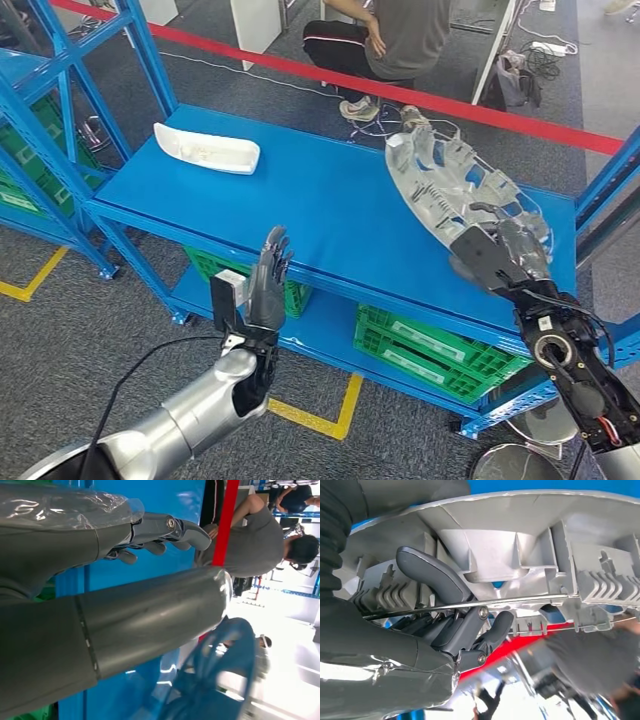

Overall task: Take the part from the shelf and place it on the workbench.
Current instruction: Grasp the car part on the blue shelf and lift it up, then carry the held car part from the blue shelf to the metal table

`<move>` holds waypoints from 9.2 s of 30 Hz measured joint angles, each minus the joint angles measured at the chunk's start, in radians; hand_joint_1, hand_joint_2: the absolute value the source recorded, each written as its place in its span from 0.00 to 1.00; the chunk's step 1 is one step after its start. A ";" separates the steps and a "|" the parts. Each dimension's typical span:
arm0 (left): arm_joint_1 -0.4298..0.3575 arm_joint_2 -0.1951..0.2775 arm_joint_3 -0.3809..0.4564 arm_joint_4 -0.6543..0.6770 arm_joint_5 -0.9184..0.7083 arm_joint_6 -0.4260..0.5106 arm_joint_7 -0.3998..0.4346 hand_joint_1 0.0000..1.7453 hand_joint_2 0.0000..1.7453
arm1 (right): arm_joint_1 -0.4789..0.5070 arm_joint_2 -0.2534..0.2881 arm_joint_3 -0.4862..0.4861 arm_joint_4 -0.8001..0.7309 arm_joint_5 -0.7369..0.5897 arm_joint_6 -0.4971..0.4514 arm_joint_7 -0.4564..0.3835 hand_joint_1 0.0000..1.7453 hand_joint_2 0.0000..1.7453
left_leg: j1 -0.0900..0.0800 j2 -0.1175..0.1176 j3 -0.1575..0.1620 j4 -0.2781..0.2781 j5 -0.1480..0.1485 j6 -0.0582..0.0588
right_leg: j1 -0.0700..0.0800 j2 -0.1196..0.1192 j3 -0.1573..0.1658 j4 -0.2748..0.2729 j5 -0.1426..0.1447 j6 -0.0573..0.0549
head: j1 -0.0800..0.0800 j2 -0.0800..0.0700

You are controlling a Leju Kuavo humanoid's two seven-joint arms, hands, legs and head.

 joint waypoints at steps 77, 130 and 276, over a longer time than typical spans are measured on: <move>0.069 -0.020 0.004 -0.041 -0.177 0.011 -0.012 0.00 1.00 | 0.141 -0.007 -0.113 -0.500 0.177 -0.186 -0.162 1.00 1.00 | 0.000 0.000 -0.001 -0.001 -0.001 0.000 | 0.000 0.000 -0.001 0.000 -0.001 0.000 | 0.000 0.000; 0.075 -0.018 0.032 -0.052 -0.183 0.010 -0.012 0.00 1.00 | 0.210 -0.012 -0.107 -0.482 0.057 -0.155 -0.155 1.00 1.00 | 0.007 -0.001 -0.162 0.300 -0.121 -0.029 | 0.004 -0.043 -0.054 0.028 0.035 -0.038 | -0.013 0.000; 0.070 -0.021 0.031 -0.102 -0.235 0.001 0.002 0.00 1.00 | 0.326 -0.031 -0.171 -0.551 0.065 -0.135 -0.117 1.00 1.00 | -0.006 -0.147 -0.036 0.013 0.014 0.015 | -0.002 0.052 -0.042 0.030 0.025 -0.010 | 0.004 0.000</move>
